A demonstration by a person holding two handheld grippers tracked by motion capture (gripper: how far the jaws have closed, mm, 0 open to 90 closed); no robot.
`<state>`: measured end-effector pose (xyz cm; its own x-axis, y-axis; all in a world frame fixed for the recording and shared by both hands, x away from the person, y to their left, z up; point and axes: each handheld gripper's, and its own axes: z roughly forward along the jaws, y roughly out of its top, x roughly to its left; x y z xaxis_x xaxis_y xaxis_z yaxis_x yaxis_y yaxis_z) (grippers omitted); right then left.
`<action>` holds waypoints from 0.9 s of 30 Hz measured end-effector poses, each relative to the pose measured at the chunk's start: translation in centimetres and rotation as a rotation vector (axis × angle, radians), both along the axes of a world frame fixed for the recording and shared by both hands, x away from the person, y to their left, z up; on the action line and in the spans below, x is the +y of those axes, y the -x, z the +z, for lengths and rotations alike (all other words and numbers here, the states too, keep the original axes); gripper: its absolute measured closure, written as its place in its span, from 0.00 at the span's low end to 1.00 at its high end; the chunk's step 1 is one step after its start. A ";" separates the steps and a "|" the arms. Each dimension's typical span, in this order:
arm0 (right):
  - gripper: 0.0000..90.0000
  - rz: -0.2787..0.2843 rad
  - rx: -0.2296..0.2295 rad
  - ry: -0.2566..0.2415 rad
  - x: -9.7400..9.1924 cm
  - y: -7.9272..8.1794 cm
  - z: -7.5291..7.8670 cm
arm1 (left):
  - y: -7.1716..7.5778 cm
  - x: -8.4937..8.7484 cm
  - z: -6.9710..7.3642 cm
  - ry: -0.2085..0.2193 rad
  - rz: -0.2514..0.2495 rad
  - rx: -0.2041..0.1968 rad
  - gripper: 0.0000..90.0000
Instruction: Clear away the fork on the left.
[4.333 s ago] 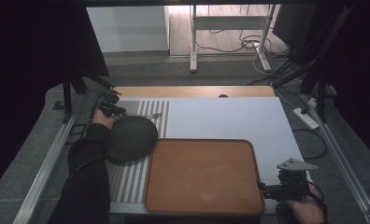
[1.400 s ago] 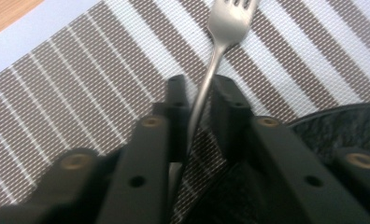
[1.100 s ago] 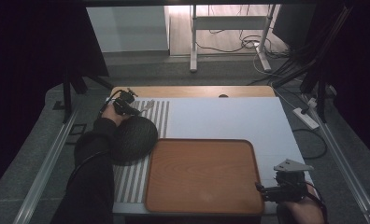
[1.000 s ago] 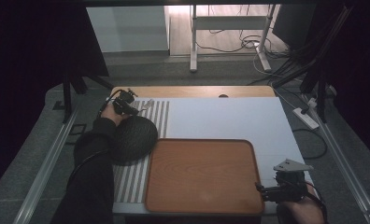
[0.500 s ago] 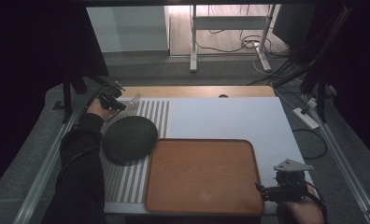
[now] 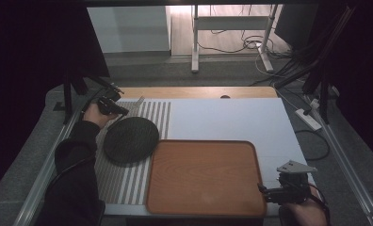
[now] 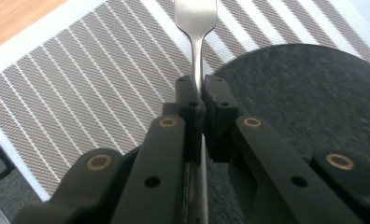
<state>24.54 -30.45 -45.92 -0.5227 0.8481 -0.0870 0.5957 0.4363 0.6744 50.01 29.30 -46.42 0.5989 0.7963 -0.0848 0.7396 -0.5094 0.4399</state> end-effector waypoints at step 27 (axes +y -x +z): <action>0.00 -0.001 -0.004 0.001 0.0 0.1 0.0 | 8.1 -3.6 0.2 0.094 -0.091 -0.002 0.95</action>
<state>24.48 -30.44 -45.91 -0.5218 0.8484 -0.0895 0.5934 0.4363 0.6764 41.96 25.70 -46.26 0.6682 0.7276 -0.1549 0.6915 -0.5307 0.4902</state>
